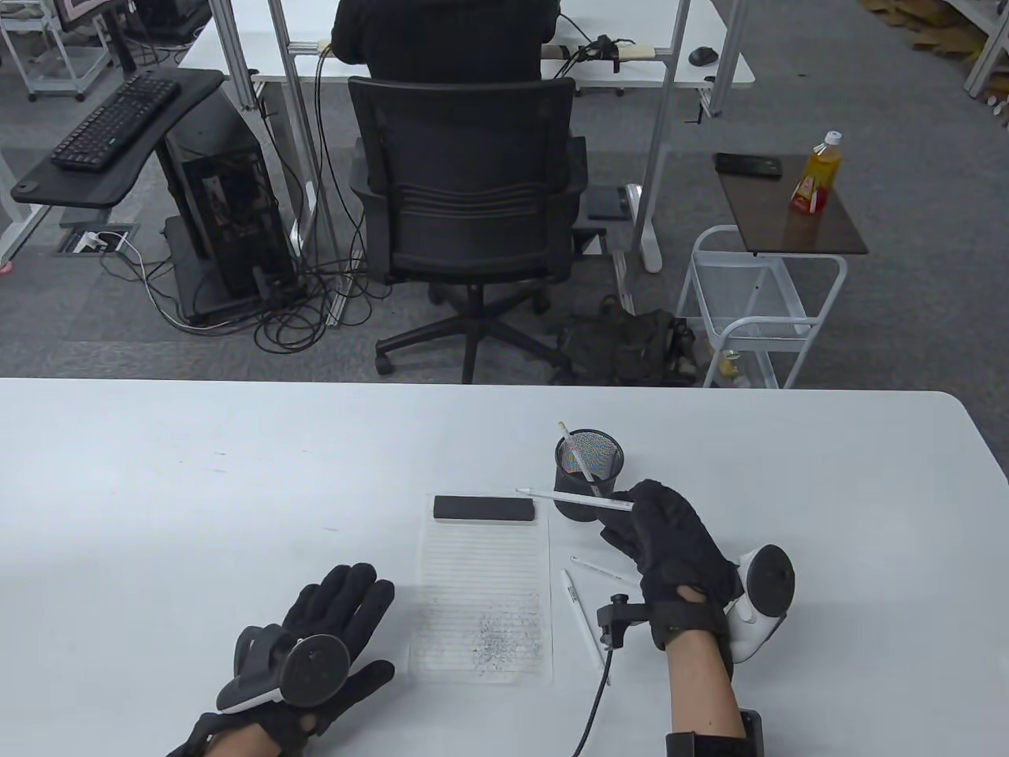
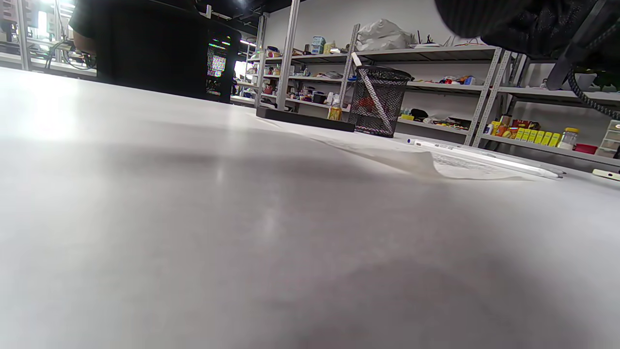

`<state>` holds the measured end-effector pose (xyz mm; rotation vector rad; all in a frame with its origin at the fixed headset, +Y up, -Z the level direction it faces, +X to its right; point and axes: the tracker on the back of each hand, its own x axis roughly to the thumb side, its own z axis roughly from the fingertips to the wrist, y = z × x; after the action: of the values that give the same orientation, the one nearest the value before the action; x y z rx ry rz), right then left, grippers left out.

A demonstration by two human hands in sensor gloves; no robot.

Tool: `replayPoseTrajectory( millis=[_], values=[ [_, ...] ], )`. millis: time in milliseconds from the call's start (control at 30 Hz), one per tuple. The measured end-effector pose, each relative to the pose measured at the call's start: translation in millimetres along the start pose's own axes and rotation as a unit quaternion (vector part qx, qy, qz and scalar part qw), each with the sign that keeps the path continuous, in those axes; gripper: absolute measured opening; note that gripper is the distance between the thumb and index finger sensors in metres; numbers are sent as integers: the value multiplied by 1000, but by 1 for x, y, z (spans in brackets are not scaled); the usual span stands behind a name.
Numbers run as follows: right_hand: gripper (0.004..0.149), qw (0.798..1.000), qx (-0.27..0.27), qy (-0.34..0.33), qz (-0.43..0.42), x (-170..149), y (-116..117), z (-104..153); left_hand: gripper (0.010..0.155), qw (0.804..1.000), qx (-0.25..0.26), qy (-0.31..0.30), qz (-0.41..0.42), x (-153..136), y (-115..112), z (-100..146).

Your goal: Press to extend mechanical pencil leads

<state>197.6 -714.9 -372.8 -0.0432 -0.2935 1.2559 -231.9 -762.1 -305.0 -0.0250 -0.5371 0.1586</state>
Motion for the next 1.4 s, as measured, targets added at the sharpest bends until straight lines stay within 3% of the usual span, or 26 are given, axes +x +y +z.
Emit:
replayPoseTrajectory(
  millis=[233, 433, 567, 833, 1000, 1267, 1333, 1400],
  values=[
    [48, 999, -40, 5, -5, -3, -9, 1, 90, 1000, -1, 2, 0, -1, 0, 0],
    [74, 998, -51, -1, 29, -5, -9, 1, 90, 1000, -1, 2, -1, -1, 1, 0],
    [78, 998, -53, 0, 17, -10, -11, 0, 90, 1000, 1, 2, -2, -2, 1, 0],
    [57, 999, -10, 6, -32, -16, -9, -2, 90, 1000, 0, 4, -3, -3, 1, 0],
    [44, 996, 44, 18, -78, -20, -3, -1, 90, 1000, 2, 4, -3, -4, 1, 0],
    [44, 975, 157, 34, -156, -31, 13, 0, 90, 1000, 2, 6, -1, -4, 1, 0],
    [43, 968, 169, 29, -181, -36, 16, 2, 90, 1000, 2, 6, -1, -5, 1, 0],
    [52, 966, 163, 24, -198, -42, 18, 2, 90, 1000, 1, 6, -3, -5, 1, 0]
  ],
)
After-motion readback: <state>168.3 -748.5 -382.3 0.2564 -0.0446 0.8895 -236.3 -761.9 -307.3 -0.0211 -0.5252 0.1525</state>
